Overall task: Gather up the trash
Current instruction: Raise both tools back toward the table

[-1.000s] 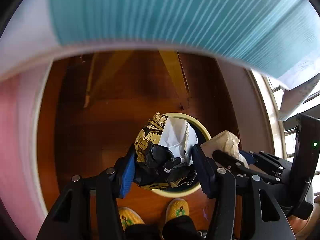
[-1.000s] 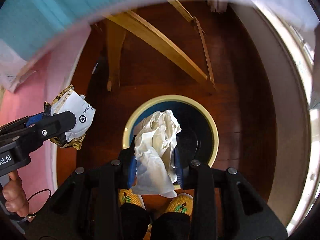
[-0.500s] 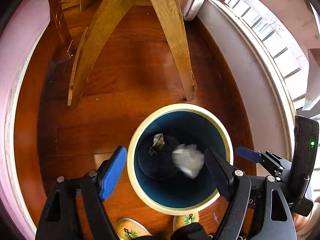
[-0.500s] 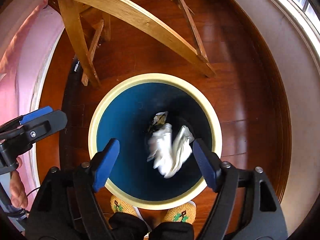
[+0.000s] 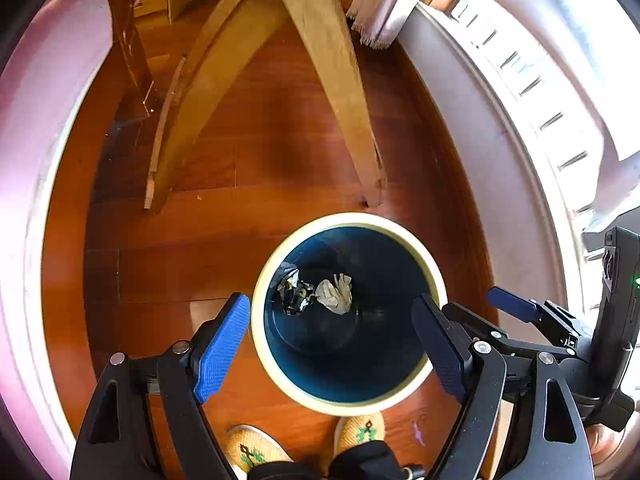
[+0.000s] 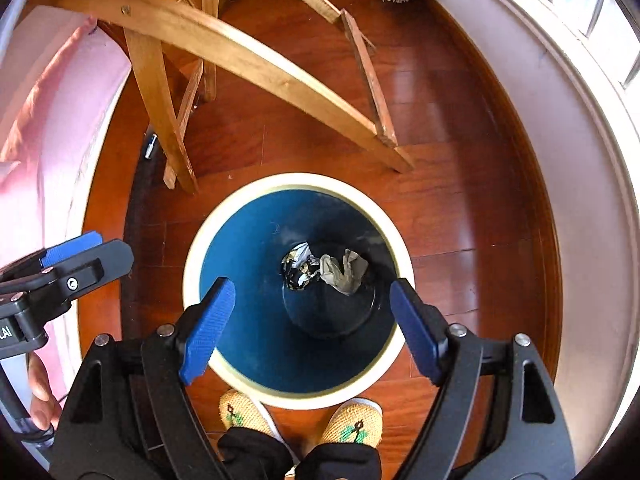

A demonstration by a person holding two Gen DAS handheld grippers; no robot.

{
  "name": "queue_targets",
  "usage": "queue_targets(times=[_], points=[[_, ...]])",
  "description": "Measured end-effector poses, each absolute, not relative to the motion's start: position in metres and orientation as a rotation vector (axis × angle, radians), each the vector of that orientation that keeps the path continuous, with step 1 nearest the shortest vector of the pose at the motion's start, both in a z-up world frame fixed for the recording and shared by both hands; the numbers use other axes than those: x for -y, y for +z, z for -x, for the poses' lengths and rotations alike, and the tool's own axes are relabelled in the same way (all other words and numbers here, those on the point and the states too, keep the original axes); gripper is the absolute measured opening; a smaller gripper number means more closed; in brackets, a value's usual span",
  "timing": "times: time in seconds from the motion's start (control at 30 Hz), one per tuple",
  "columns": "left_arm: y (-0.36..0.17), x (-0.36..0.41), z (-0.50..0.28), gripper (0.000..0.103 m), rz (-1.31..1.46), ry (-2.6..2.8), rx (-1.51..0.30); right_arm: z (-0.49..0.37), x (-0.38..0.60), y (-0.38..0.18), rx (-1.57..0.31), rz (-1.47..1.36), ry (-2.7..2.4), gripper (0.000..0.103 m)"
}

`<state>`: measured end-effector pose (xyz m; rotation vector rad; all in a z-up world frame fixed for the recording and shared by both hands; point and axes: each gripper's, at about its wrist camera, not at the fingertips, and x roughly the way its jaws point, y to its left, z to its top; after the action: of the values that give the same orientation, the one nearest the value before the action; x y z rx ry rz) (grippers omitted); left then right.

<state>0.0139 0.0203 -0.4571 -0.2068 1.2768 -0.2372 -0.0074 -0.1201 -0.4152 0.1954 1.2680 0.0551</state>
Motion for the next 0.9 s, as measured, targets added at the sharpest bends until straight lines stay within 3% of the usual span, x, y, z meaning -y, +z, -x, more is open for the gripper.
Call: queue_targets(times=[0.2, 0.7, 0.9], points=[[-0.382, -0.032, 0.003, 0.085, 0.234, -0.214, -1.26, 0.021, 0.118, -0.334, -1.22, -0.221, 0.05, 0.078], [-0.084, -0.093, 0.022, 0.084, 0.172, -0.229, -1.068, 0.049, 0.062, -0.056, -1.02, -0.269, 0.089, 0.078], [0.01, -0.112, 0.021, 0.084, 0.168, -0.233, -0.974, 0.046, 0.041, 0.037, -0.914, -0.236, 0.076, 0.078]])
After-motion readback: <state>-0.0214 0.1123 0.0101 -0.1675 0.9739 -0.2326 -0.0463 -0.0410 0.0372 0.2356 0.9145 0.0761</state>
